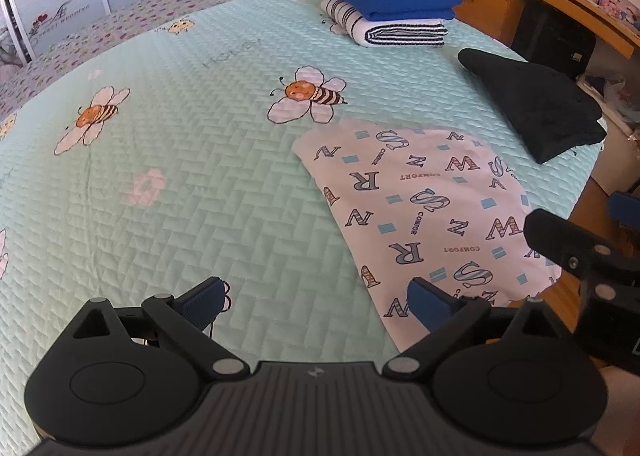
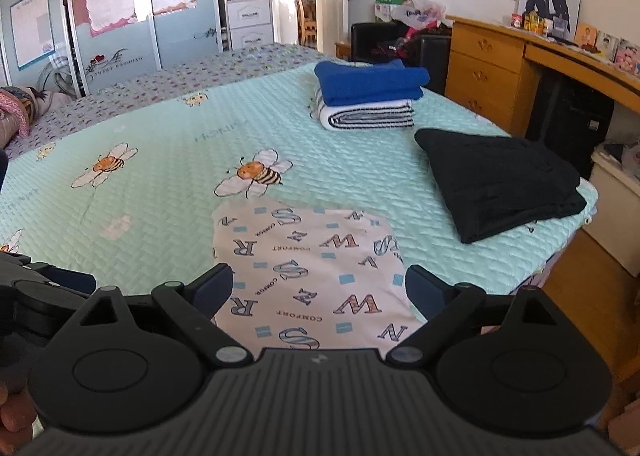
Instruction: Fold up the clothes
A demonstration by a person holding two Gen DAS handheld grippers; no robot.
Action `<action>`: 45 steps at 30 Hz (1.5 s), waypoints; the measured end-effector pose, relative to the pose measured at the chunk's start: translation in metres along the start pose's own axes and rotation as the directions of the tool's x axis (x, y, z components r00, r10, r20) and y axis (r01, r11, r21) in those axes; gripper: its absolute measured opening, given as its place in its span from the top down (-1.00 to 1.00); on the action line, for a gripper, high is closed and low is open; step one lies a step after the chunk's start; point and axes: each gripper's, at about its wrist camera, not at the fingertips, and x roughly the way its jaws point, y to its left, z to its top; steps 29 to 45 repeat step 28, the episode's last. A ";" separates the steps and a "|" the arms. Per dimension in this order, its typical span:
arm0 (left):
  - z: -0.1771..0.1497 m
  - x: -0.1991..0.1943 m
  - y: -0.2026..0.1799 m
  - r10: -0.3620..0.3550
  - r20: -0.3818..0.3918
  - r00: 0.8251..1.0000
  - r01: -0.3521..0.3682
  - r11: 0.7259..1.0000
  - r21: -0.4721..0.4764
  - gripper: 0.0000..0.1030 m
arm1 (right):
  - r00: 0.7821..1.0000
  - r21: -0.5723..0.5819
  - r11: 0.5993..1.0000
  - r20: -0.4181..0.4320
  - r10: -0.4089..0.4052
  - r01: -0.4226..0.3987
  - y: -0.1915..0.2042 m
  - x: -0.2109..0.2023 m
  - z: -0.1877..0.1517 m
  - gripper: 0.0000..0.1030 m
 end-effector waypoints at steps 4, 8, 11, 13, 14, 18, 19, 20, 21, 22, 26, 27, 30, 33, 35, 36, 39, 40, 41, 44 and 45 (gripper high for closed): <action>0.000 0.001 0.004 -0.016 -0.013 1.000 0.016 0.999 -0.028 -1.00 | 1.000 0.006 1.000 0.020 0.001 -0.001 -0.001 -0.001 0.001 -0.81; -0.003 0.005 0.011 -0.049 -0.039 0.998 0.045 0.996 -0.082 -1.00 | 1.000 0.022 1.000 0.025 0.005 -0.006 -0.002 -0.001 -0.001 -0.81; -0.008 0.006 0.012 -0.028 -0.024 0.999 0.026 0.996 -0.083 -1.00 | 1.000 0.036 0.999 0.026 0.011 -0.012 -0.003 -0.001 -0.003 -0.81; -0.010 0.005 0.012 -0.014 -0.015 1.000 0.013 0.997 -0.074 -1.00 | 1.000 0.045 0.999 0.026 0.016 -0.017 -0.004 -0.001 -0.005 -0.81; -0.010 0.005 0.013 -0.011 -0.012 1.000 0.010 0.997 -0.072 -1.00 | 0.999 0.049 0.999 0.027 0.018 -0.019 -0.004 -0.001 -0.005 -0.81; -0.014 0.000 0.023 0.004 0.039 0.999 0.000 0.995 -0.103 -1.00 | 0.998 0.072 0.996 0.044 0.043 -0.046 -0.003 -0.004 -0.008 -0.81; -0.015 0.000 0.026 0.005 0.048 0.999 0.001 0.994 -0.110 -1.00 | 0.997 0.067 0.996 0.060 0.052 -0.056 0.000 -0.006 -0.009 -0.80; -0.015 -0.001 0.029 0.005 0.054 0.999 0.001 0.993 -0.114 -1.00 | 0.995 0.061 0.996 0.076 0.060 -0.065 0.003 -0.008 -0.010 -0.77; -0.016 -0.002 0.032 0.010 0.060 0.998 -0.003 0.993 -0.115 -1.00 | 0.993 0.055 0.996 0.092 0.068 -0.074 0.005 -0.010 -0.010 -0.75; -0.017 -0.003 0.035 0.019 0.067 0.998 -0.011 0.994 -0.113 -1.00 | 0.991 0.049 0.995 0.108 0.077 -0.083 0.008 -0.012 -0.011 -0.73; -0.022 -0.008 0.048 0.043 0.067 0.997 -0.033 0.991 -0.133 -1.00 | 0.985 0.005 0.993 0.132 0.113 -0.115 0.025 -0.017 -0.009 -0.68; -0.023 -0.009 0.053 0.045 0.061 0.997 -0.036 0.989 -0.143 -1.00 | 0.984 0.002 0.992 0.128 0.122 -0.124 0.030 -0.018 -0.008 -0.68; -0.025 -0.011 0.058 0.054 0.055 0.997 -0.045 0.987 -0.155 -1.00 | 0.983 -0.002 0.991 0.125 0.132 -0.133 0.035 -0.018 -0.006 -0.68; -0.025 -0.011 0.058 0.054 0.055 0.997 -0.045 0.987 -0.155 -1.00 | 0.983 -0.002 0.991 0.125 0.132 -0.133 0.035 -0.018 -0.006 -0.68; -0.025 -0.011 0.058 0.054 0.055 0.997 -0.045 0.987 -0.155 -1.00 | 0.983 -0.002 0.991 0.125 0.132 -0.133 0.035 -0.018 -0.006 -0.68; -0.025 -0.011 0.058 0.054 0.055 0.997 -0.045 0.987 -0.155 -1.00 | 0.983 -0.002 0.991 0.125 0.132 -0.133 0.035 -0.018 -0.006 -0.68; -0.025 -0.011 0.058 0.054 0.055 0.997 -0.045 0.987 -0.155 -1.00 | 0.983 -0.002 0.991 0.125 0.132 -0.133 0.035 -0.018 -0.006 -0.68; -0.025 -0.011 0.058 0.054 0.055 0.997 -0.045 0.987 -0.155 -1.00 | 0.983 -0.002 0.991 0.125 0.132 -0.133 0.035 -0.018 -0.006 -0.68; -0.025 -0.011 0.058 0.054 0.055 0.997 -0.045 0.987 -0.155 -1.00 | 0.983 -0.002 0.991 0.125 0.132 -0.133 0.035 -0.018 -0.006 -0.68; -0.025 -0.011 0.058 0.054 0.055 0.997 -0.045 0.987 -0.155 -1.00 | 0.983 -0.002 0.991 0.125 0.132 -0.133 0.035 -0.018 -0.006 -0.68; -0.025 -0.011 0.058 0.054 0.055 0.997 -0.045 0.987 -0.155 -1.00 | 0.983 -0.002 0.991 0.125 0.132 -0.133 0.035 -0.018 -0.006 -0.68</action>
